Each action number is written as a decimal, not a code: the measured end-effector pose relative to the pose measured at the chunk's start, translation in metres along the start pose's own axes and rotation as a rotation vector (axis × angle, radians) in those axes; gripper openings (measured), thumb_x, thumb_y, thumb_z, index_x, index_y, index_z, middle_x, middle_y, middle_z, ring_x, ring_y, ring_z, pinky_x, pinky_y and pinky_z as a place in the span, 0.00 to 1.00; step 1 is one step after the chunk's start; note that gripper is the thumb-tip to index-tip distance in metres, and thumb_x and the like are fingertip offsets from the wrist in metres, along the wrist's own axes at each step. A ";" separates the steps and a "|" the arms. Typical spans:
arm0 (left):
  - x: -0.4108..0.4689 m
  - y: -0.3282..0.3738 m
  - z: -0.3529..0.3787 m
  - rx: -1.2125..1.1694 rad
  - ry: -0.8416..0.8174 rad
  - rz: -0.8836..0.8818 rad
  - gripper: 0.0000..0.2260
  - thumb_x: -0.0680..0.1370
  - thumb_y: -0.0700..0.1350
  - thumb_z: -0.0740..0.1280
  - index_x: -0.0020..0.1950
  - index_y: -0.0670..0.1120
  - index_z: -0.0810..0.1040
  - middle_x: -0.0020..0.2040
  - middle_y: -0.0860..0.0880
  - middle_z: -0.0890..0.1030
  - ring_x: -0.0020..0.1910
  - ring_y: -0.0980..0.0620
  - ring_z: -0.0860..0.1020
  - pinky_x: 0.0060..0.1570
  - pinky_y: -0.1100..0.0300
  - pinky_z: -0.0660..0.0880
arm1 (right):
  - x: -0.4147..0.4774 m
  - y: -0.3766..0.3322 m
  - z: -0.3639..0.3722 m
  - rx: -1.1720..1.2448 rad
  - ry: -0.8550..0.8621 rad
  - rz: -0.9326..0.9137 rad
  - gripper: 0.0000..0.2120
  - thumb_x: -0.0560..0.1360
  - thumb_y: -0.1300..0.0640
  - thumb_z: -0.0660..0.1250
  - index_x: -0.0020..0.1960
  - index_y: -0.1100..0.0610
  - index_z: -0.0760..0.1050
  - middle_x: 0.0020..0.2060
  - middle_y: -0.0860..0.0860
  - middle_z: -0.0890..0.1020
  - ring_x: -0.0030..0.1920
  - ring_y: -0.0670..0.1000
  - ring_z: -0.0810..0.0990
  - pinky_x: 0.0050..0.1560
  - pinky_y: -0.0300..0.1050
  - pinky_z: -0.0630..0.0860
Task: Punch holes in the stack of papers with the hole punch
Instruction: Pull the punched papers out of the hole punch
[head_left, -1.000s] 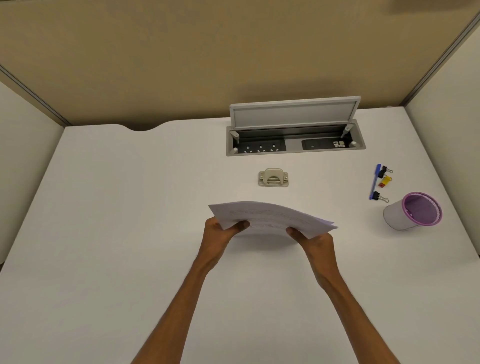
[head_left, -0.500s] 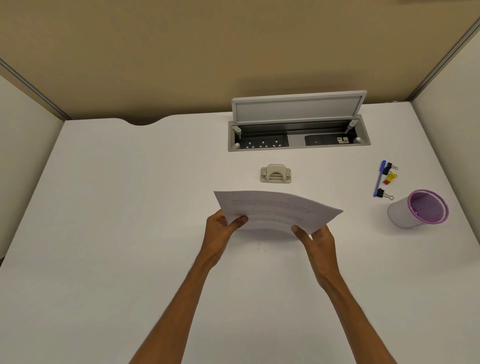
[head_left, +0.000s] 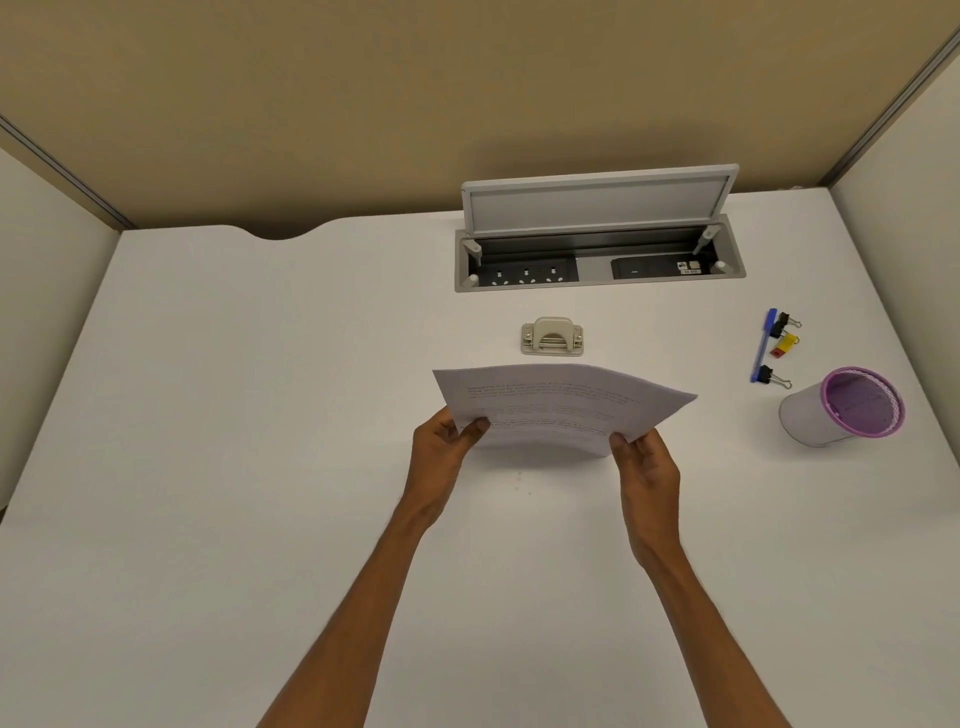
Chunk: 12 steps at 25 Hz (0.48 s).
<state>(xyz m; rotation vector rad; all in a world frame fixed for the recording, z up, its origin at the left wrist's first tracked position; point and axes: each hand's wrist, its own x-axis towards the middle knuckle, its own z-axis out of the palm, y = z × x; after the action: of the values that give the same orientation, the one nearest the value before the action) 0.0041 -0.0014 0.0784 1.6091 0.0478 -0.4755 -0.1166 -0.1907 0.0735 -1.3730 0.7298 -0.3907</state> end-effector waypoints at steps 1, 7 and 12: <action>0.001 0.001 0.000 -0.010 0.001 0.006 0.14 0.78 0.35 0.70 0.63 0.43 0.79 0.52 0.53 0.84 0.46 0.64 0.82 0.52 0.69 0.79 | 0.001 -0.001 0.000 -0.003 0.002 -0.012 0.16 0.82 0.64 0.63 0.60 0.45 0.76 0.53 0.38 0.84 0.57 0.40 0.81 0.56 0.31 0.75; 0.002 0.001 0.000 -0.022 0.034 0.016 0.12 0.78 0.35 0.70 0.60 0.45 0.79 0.42 0.49 0.83 0.44 0.65 0.82 0.49 0.72 0.77 | 0.002 0.001 0.004 -0.005 -0.021 -0.006 0.15 0.81 0.63 0.64 0.62 0.45 0.74 0.57 0.42 0.82 0.58 0.38 0.80 0.55 0.30 0.76; 0.005 -0.009 -0.006 -0.038 0.026 0.040 0.14 0.81 0.37 0.68 0.62 0.52 0.79 0.58 0.56 0.84 0.56 0.61 0.82 0.58 0.69 0.77 | 0.006 0.012 -0.001 -0.061 0.080 -0.008 0.10 0.82 0.62 0.64 0.61 0.54 0.77 0.55 0.47 0.83 0.55 0.42 0.81 0.52 0.32 0.76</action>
<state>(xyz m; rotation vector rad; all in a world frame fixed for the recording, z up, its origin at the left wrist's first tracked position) 0.0076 0.0038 0.0684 1.5766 0.0441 -0.4203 -0.1150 -0.1930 0.0608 -1.4241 0.8080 -0.4351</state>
